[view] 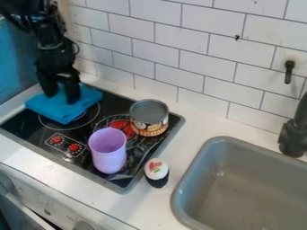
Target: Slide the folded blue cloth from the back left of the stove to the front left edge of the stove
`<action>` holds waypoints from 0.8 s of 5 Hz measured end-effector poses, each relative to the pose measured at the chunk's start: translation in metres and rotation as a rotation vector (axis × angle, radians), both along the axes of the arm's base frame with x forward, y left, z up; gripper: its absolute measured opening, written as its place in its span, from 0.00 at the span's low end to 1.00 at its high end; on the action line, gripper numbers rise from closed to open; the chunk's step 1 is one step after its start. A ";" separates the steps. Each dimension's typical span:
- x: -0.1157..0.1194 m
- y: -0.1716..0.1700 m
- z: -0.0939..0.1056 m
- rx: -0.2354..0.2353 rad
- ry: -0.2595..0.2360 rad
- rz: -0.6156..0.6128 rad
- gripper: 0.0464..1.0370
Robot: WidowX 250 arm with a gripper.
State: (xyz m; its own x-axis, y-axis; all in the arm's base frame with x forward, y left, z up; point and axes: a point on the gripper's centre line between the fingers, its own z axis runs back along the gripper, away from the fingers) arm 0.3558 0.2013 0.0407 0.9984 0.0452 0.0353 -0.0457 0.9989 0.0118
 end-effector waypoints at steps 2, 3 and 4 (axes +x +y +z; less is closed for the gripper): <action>-0.027 -0.011 -0.008 0.010 0.029 -0.001 0.96; -0.060 -0.018 -0.007 0.061 0.132 0.049 0.96; -0.091 -0.021 -0.007 0.098 0.216 0.080 0.96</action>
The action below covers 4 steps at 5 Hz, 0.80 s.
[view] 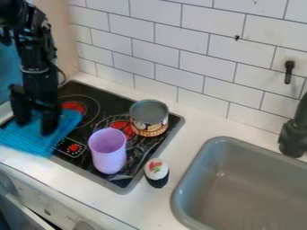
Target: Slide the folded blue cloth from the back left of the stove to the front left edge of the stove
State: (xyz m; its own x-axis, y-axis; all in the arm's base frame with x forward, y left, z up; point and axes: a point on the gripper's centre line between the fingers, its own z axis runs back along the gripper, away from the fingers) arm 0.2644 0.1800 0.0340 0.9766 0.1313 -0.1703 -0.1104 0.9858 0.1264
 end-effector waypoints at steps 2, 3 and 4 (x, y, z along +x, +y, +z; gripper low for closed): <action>-0.002 0.010 0.001 0.003 0.016 0.030 0.96; 0.004 0.022 0.007 -0.011 -0.078 0.053 0.96; 0.011 0.027 0.046 0.024 -0.206 0.045 0.96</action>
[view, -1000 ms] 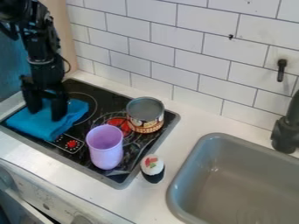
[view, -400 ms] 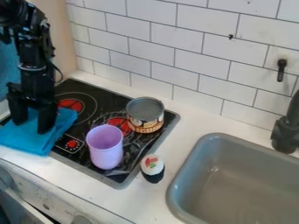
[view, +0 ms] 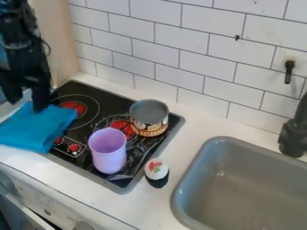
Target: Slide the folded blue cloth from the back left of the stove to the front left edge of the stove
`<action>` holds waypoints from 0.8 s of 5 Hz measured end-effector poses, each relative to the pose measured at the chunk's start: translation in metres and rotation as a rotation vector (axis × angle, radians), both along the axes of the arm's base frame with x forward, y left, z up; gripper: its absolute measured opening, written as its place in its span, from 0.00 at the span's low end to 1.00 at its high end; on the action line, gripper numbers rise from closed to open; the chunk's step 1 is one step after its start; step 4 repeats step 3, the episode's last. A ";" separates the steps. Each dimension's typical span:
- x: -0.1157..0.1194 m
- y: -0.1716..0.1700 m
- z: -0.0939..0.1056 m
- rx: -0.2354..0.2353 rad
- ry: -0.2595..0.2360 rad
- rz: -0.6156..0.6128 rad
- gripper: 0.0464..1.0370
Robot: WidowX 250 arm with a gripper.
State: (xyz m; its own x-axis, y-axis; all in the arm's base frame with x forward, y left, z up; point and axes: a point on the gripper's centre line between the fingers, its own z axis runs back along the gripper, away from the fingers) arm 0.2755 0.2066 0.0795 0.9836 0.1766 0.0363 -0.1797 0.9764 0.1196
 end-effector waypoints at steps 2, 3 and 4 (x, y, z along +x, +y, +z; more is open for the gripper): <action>-0.019 -0.014 0.045 0.030 -0.019 -0.059 0.96; -0.024 -0.020 0.054 0.006 0.047 -0.090 0.96; -0.024 -0.020 0.054 0.006 0.047 -0.090 0.96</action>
